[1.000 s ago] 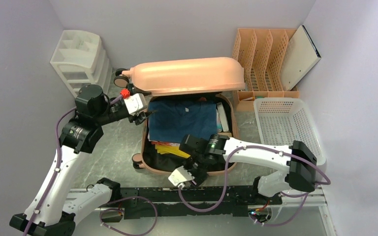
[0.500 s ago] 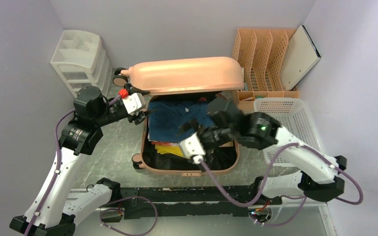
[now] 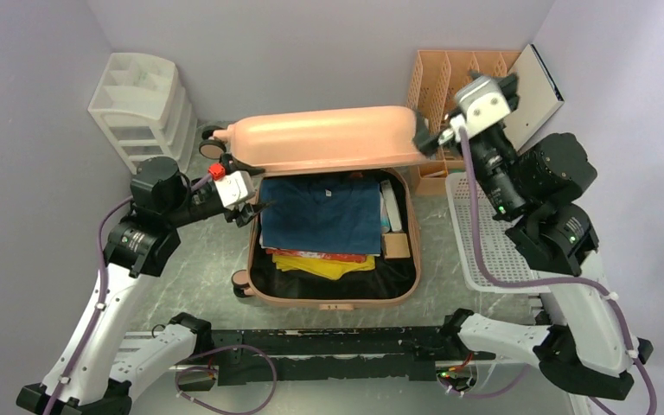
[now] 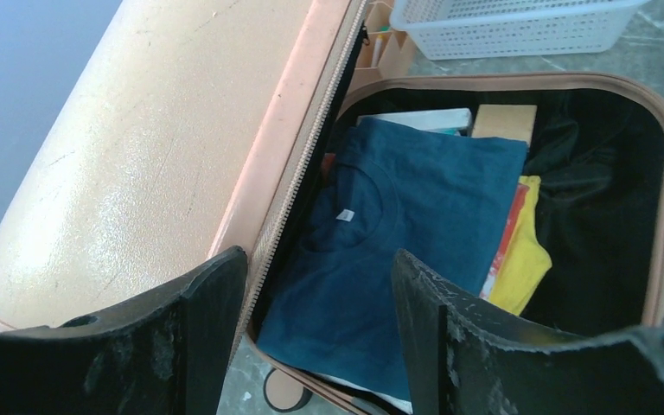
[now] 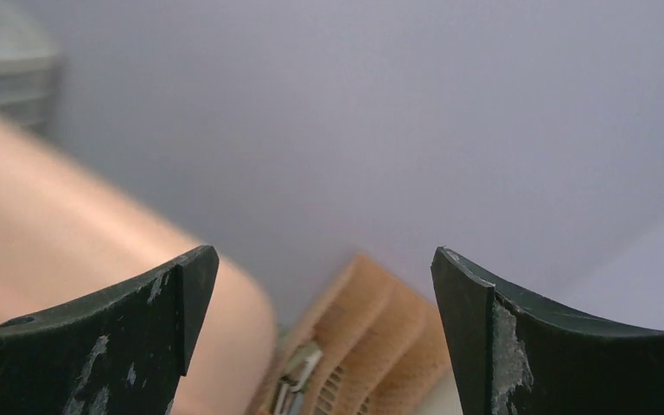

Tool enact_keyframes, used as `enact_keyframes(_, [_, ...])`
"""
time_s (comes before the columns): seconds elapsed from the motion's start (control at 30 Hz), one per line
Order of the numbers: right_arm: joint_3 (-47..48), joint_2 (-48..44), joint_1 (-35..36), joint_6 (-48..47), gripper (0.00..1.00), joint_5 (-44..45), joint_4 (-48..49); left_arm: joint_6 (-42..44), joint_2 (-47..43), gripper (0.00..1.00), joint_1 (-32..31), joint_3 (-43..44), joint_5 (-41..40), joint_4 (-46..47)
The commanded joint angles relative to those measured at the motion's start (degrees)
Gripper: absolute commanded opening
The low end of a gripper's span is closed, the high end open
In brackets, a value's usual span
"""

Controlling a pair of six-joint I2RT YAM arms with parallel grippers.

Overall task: Open, take out, and arrange the luggage
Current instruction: Close the luggage at the center of the board.

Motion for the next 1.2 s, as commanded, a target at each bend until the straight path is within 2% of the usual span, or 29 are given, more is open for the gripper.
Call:
enact_keyframes(0.0, [-3.9,4.9,-3.3,-0.8,1.0,22.3,20.4,-0.5,2.1,0.69,1.0,-3.8,-1.4,-11.1])
enact_keyframes(0.07, [-3.2,8.3,-6.8,-0.6,1.0,22.3,23.2,1.1,1.3,0.71,1.0,-3.8,0.7,-13.4])
enact_keyframes(0.13, [-0.6,12.9,-13.4,3.3,1.0,19.0,22.7,2.3,0.2,0.72,1.0,-4.1,2.2,-15.2])
enact_keyframes(0.27, [9.4,26.0,-29.8,19.7,0.99,2.9,13.9,3.3,-2.8,0.74,1.0,-6.2,2.6,-16.4])
enact_keyframes(0.33, [10.2,32.0,-33.3,21.8,0.97,-2.8,11.8,3.7,-4.2,0.76,0.9,-7.5,2.7,-16.5])
enact_keyframes(0.5, [2.9,37.3,-36.8,26.0,0.96,-11.0,15.4,6.9,-6.5,0.76,0.9,-9.1,4.7,-20.1])
enact_keyframes(0.67, [5.5,44.5,-39.0,32.0,0.94,-13.4,12.2,12.5,-8.5,0.79,0.9,-10.2,9.4,-27.2])
enact_keyframes(0.8, [2.8,46.8,-39.9,36.3,0.93,-16.6,13.2,18.6,-10.3,0.85,0.9,-10.0,12.9,-33.3])
enact_keyframes(1.0, [-1.6,49.0,-39.9,36.7,0.92,-16.1,14.9,28.7,-11.0,0.91,0.9,-5.0,16.9,-43.8])
enact_keyframes(1.03, [-2.5,49.2,-39.9,36.5,0.92,-15.9,15.4,29.8,-10.9,0.96,0.9,-4.0,17.4,-45.4])
enact_keyframes(1.1, [-3.6,49.8,-39.9,36.0,0.92,-15.1,16.3,28.2,-11.2,0.97,0.9,-1.9,17.3,-45.6])
enact_keyframes(1.17, [-4.1,50.8,-39.8,35.5,0.91,-14.0,16.9,21.6,-11.4,0.97,0.9,-0.3,14.4,-40.6])
